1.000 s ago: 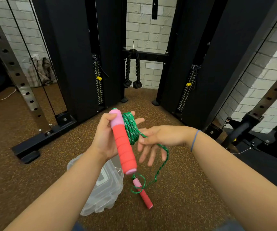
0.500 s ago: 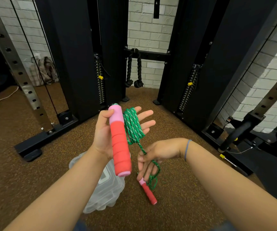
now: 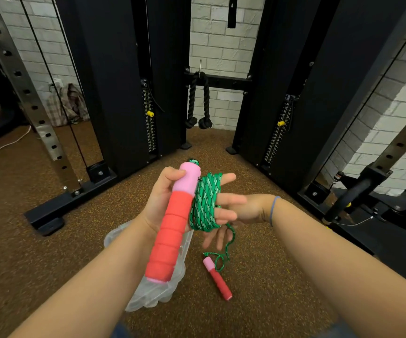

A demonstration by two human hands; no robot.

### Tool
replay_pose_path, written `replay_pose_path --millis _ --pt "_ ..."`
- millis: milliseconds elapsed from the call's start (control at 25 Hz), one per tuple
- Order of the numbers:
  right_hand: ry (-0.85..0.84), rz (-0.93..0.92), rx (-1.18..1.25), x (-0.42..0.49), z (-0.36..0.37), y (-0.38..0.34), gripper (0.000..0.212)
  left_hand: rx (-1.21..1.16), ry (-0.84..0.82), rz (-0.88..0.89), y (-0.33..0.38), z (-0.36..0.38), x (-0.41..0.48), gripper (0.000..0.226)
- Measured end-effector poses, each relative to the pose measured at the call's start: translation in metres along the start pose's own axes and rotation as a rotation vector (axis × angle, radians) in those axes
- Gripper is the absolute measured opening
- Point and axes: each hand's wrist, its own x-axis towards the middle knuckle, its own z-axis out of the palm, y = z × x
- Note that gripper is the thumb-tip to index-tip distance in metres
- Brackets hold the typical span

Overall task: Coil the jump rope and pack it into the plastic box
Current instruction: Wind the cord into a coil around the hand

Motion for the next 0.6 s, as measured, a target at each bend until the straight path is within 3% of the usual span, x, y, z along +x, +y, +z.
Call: replay_pose_path --millis 80,280,440,600 --pt "0.078 0.016 0.008 -0.003 -0.002 -0.004 0.028 -0.009 -0.128 0.010 0.000 0.008 -0.003 0.072" --pt "0.278 0.006 -0.067 -0.007 -0.014 -0.015 0.024 0.089 -0.206 -0.111 -0.001 0.003 -0.001 0.058" --pt "0.472 0.058 -0.199 -0.013 -0.024 -0.026 0.012 0.320 -0.038 -0.171 -0.001 -0.001 -0.001 0.077" --pt "0.639 0.146 -0.449 -0.017 -0.030 -0.031 0.031 0.431 0.186 -0.123 -0.005 -0.009 0.006 0.064"
